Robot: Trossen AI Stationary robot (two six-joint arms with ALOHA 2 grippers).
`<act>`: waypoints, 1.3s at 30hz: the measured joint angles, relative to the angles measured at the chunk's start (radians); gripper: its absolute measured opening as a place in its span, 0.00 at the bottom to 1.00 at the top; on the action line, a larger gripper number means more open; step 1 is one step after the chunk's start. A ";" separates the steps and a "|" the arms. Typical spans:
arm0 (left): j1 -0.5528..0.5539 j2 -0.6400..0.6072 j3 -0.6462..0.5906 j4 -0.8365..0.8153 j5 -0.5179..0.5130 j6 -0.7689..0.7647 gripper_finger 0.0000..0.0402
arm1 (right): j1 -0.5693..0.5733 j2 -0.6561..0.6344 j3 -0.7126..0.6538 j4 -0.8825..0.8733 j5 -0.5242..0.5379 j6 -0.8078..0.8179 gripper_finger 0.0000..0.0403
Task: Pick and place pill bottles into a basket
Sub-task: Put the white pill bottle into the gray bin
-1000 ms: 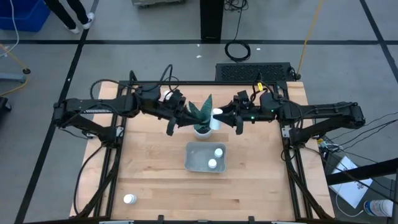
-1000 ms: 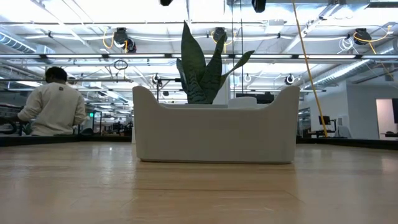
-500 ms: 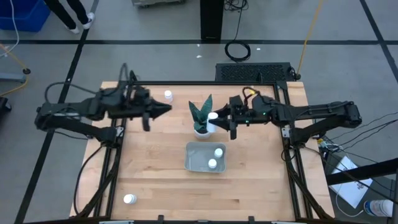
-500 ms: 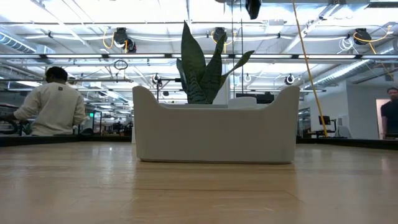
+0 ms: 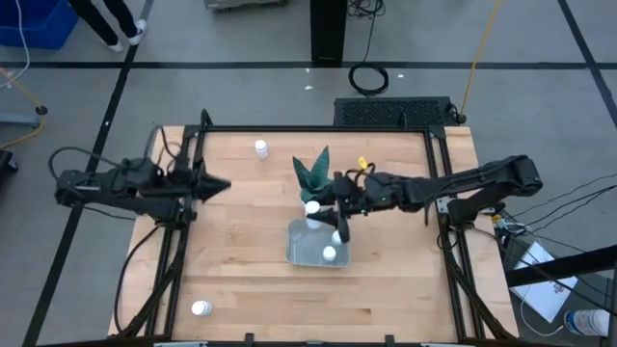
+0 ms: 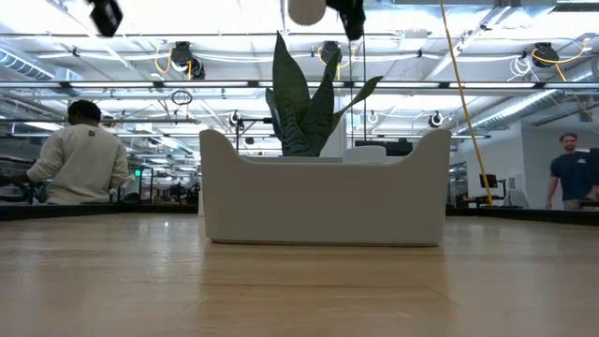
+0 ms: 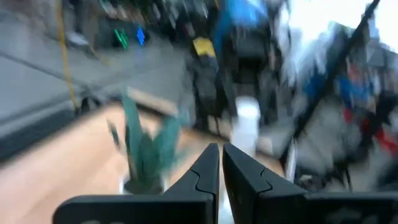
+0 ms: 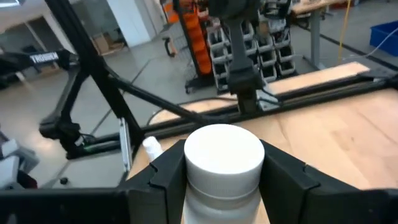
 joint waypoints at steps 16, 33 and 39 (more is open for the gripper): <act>-0.112 -0.179 -0.279 0.181 0.041 0.162 0.06 | 0.012 0.224 0.000 0.065 0.023 -0.082 0.37; -0.164 -0.372 -0.497 0.365 0.055 0.282 0.06 | 0.094 0.428 -0.087 0.378 0.173 -0.100 0.37; -0.164 -0.383 -0.533 0.414 0.066 0.378 0.06 | 0.110 0.459 -0.112 0.446 0.238 -0.111 0.37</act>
